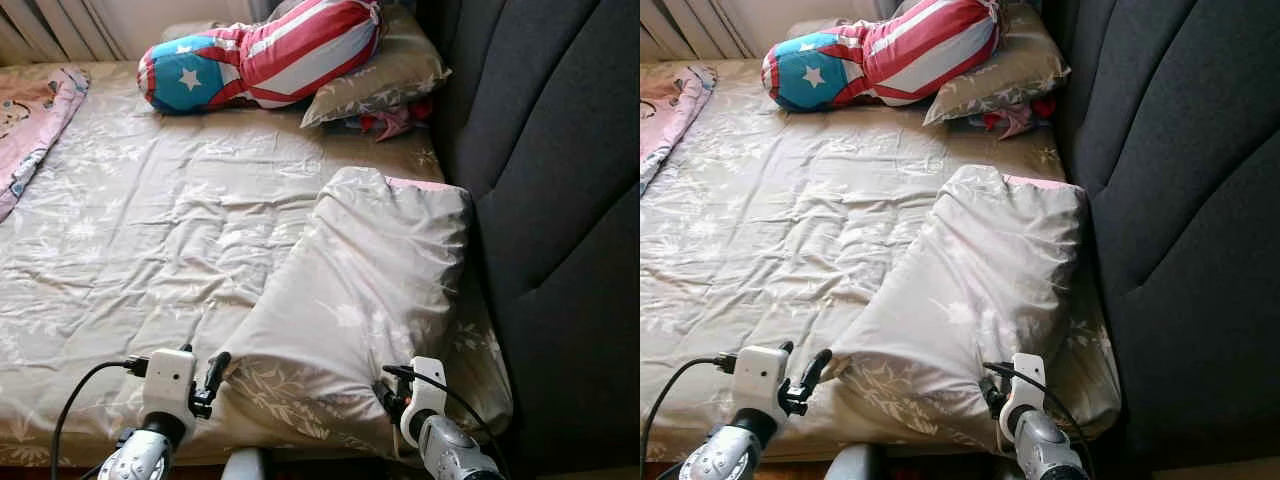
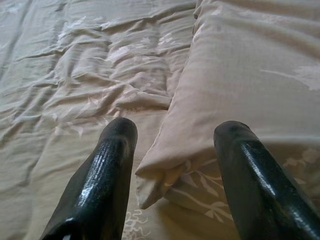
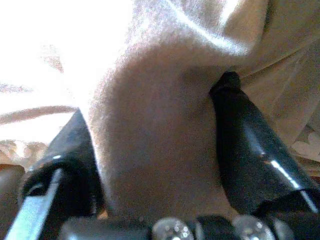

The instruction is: Clean up the room

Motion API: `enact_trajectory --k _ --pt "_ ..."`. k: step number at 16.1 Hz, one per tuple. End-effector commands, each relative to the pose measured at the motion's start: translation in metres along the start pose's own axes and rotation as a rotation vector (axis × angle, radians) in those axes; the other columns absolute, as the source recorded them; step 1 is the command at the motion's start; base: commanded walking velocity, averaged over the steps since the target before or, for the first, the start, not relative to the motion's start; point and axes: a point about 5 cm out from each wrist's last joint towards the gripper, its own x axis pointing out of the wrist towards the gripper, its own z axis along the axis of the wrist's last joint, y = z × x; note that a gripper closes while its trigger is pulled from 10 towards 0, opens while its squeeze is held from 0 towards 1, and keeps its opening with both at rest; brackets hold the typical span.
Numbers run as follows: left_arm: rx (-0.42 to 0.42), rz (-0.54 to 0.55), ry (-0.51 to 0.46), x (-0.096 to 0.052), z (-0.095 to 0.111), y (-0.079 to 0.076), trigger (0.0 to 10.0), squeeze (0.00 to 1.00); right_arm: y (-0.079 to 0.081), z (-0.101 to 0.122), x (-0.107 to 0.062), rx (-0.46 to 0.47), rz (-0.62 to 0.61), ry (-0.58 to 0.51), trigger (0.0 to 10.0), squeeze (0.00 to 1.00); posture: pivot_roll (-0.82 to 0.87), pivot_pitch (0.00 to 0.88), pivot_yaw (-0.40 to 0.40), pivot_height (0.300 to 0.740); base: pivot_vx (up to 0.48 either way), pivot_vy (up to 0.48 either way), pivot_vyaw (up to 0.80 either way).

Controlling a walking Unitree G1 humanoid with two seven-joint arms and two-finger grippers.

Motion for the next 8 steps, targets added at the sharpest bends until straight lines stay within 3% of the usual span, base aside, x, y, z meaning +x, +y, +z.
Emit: enact_trajectory --k 1,8 --pt "-0.003 0.003 0.037 -0.001 -0.007 -0.0011 10.0 0.0 0.0089 -0.0444 -0.0056 0.005 0.019 0.182 0.0 0.0 0.13 0.206 0.013 0.661 0.0 0.0 0.0" --pt "-0.018 0.017 0.025 0.006 -0.0088 -0.0048 10.0 0.0 0.0035 -0.0398 -0.0054 -0.027 -0.015 0.156 0.0 0.0 0.12 0.175 -0.011 0.661 0.0 0.0 0.0"
